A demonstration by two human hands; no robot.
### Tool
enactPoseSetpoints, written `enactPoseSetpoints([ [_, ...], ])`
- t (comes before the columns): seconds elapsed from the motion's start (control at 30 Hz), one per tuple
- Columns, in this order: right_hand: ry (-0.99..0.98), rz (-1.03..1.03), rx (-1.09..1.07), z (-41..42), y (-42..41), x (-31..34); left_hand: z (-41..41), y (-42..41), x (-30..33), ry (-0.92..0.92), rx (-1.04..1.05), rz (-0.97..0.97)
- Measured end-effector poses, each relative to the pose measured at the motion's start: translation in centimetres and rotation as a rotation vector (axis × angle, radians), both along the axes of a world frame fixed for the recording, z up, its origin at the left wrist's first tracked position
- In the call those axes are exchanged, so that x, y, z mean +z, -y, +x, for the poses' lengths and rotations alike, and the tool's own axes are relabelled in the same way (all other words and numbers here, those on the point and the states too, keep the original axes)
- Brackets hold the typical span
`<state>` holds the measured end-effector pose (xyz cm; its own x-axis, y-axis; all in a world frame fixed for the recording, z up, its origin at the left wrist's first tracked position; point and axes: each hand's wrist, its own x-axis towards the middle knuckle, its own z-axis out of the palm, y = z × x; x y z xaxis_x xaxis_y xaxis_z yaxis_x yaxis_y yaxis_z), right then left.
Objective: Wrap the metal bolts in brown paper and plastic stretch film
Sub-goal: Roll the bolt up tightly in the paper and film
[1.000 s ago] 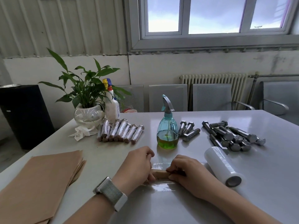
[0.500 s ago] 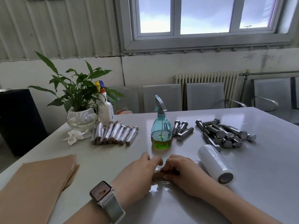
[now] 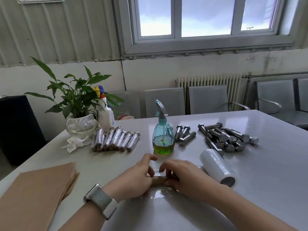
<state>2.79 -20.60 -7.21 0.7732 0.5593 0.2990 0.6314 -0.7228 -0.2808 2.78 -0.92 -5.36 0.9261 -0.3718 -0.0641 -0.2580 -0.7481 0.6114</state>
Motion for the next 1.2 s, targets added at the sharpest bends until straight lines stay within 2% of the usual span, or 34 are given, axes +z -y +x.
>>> enactPoseSetpoints([
  [0.2,0.173,-0.326,0.183,0.1,-0.3,1.2,0.2,0.2,0.6,-0.073,0.005,-0.055],
  [0.33,0.127,-0.296,0.194,0.0,-0.2,0.9,-0.1,0.1,0.4,-0.083,0.024,-0.138],
  [0.47,0.109,-0.259,0.147,0.2,-0.1,0.2,-0.5,-1.3,1.1,-0.073,0.125,-0.458],
  [0.53,0.09,-0.229,0.137,0.4,-0.1,0.0,-0.4,-3.4,1.4,0.029,0.187,-0.549],
  [0.63,0.062,-0.207,0.135,0.4,-0.1,-0.1,-0.3,-7.0,0.9,0.136,0.224,-0.313],
  [0.73,0.043,-0.186,0.133,0.3,-0.1,0.0,-0.4,-8.4,-0.1,0.071,0.157,-0.101],
  [0.93,0.053,-0.163,0.118,0.0,-0.2,0.3,-0.2,-7.4,-1.7,0.118,0.108,-0.145],
  [1.13,0.063,-0.129,0.12,-0.2,-0.2,0.1,-0.3,-6.6,-2.8,0.308,0.115,0.054],
  [1.2,0.058,-0.102,0.114,-0.3,-0.1,-0.1,-0.3,-6.6,-2.5,0.253,0.108,-0.052],
])
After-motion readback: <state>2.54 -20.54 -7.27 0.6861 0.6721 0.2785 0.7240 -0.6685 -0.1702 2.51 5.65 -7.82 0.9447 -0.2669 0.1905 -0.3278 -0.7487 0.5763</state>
